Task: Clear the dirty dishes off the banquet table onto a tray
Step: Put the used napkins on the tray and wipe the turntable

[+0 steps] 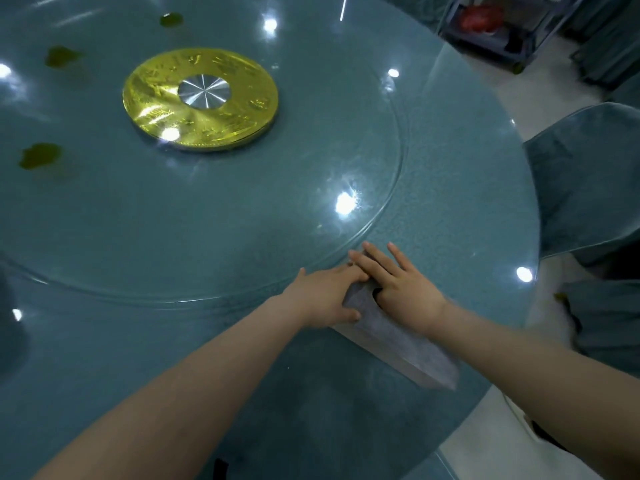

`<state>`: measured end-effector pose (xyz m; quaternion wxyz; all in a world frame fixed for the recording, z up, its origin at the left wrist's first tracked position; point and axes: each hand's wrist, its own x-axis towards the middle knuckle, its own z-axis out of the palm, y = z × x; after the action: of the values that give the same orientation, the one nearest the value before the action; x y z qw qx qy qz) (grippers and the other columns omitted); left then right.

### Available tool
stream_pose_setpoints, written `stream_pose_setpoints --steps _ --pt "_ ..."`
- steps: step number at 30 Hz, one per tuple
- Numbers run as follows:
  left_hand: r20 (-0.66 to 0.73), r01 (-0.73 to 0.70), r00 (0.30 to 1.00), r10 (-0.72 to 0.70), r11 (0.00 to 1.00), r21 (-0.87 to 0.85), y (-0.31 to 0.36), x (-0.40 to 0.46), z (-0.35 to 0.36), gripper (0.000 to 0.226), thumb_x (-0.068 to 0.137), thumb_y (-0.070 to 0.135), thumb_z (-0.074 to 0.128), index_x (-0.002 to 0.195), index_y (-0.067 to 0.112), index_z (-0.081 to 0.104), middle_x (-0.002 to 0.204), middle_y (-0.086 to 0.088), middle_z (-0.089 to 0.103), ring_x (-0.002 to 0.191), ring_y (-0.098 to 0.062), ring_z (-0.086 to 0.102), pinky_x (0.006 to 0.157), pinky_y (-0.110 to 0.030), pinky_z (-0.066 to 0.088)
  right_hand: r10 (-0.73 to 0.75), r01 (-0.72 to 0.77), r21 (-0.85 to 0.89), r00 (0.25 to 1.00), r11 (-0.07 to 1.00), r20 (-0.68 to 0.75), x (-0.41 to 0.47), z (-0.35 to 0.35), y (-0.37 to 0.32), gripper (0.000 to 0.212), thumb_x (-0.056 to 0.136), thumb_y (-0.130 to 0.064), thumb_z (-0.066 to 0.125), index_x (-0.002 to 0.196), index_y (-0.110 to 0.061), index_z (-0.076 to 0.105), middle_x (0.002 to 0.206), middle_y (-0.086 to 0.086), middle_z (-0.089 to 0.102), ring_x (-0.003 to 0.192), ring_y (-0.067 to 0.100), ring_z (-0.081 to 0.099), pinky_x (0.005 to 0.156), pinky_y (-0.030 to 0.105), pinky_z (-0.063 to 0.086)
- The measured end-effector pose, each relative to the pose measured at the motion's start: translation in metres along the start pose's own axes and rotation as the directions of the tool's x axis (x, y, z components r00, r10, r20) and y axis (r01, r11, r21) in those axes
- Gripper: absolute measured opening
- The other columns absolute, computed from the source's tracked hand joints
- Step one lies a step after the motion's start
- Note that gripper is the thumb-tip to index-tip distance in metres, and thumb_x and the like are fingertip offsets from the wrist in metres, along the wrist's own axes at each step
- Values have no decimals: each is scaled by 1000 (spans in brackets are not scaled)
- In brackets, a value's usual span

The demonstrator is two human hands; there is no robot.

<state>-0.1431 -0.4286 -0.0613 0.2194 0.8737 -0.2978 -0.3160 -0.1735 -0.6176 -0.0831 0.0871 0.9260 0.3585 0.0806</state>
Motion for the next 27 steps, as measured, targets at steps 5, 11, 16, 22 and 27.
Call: stream_pose_setpoints --steps 5,11,16,22,27 --pt "-29 23 999 -19 992 128 -1 -3 4 69 86 49 57 143 41 21 158 3 16 142 -24 24 107 -66 14 97 -99 36 994 994 49 -9 -23 -3 16 64 -22 81 56 -23 68 140 12 50 130 41 43 100 59 40" --pt "-20 37 999 -34 986 163 -1 0 4 71 86 51 56 144 43 17 160 1 9 144 -25 16 108 -65 13 341 -337 186 940 923 9 -43 -34 -6 20 61 -18 88 61 -20 68 129 14 60 124 44 49 96 59 42" --pt "-29 41 999 -37 984 174 1 -1 4 70 87 50 55 145 41 17 157 3 18 141 -24 24 107 -64 18 544 -509 339 839 791 -10 -49 -30 -13 15 67 2 79 73 -8 70 109 18 66 107 42 62 85 52 52" --pt "-15 38 999 -36 976 217 6 -3 1 70 88 50 54 146 38 18 154 4 27 137 -25 31 108 -63 21 750 -694 518 646 500 140 -51 -27 -21 14 88 -6 49 81 -12 59 84 9 60 83 30 54 71 34 37" --pt "-10 43 999 -42 978 203 8 -5 2 69 89 49 54 147 37 18 153 4 29 137 -26 32 108 -63 21 821 -759 551 530 348 213 -46 -24 -19 15 93 -11 46 85 -22 52 85 -1 54 83 18 44 67 29 26"
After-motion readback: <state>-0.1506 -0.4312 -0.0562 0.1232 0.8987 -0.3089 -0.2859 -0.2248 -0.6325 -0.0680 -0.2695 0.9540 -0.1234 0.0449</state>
